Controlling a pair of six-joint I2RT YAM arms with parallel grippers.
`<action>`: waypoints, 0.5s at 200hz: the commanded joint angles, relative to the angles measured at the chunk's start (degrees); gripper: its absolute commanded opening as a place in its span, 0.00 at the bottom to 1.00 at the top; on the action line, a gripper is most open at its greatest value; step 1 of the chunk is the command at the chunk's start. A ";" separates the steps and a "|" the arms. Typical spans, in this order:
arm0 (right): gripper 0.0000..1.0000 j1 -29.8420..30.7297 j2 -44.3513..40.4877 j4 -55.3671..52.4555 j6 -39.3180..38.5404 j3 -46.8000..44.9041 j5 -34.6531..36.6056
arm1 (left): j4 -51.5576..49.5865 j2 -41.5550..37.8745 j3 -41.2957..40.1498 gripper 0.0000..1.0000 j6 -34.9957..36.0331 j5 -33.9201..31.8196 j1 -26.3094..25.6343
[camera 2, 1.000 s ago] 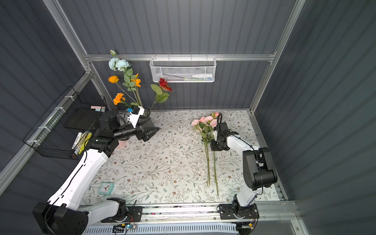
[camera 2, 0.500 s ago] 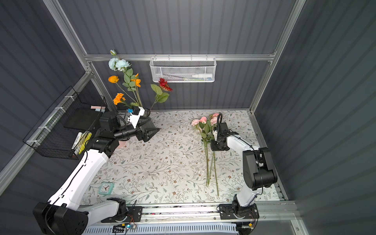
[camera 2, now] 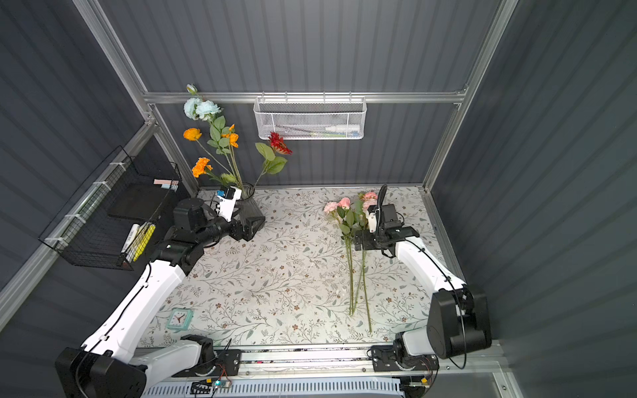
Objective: Pick out pink flowers from the vase
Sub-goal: Place the flower at the center of the board, then reset both arms
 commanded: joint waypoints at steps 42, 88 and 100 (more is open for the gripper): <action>0.99 -4.37 -9.03 9.71 6.84 -12.94 6.02 | 19.60 -5.07 -24.47 0.99 -9.90 -38.87 -0.04; 0.99 -9.22 -8.53 27.57 7.10 -21.11 15.40 | 55.08 8.05 -38.24 0.99 -6.58 -39.87 1.54; 0.99 -9.22 -8.14 29.85 6.14 -21.80 17.39 | 65.39 13.27 -39.43 0.99 -7.43 -36.98 3.07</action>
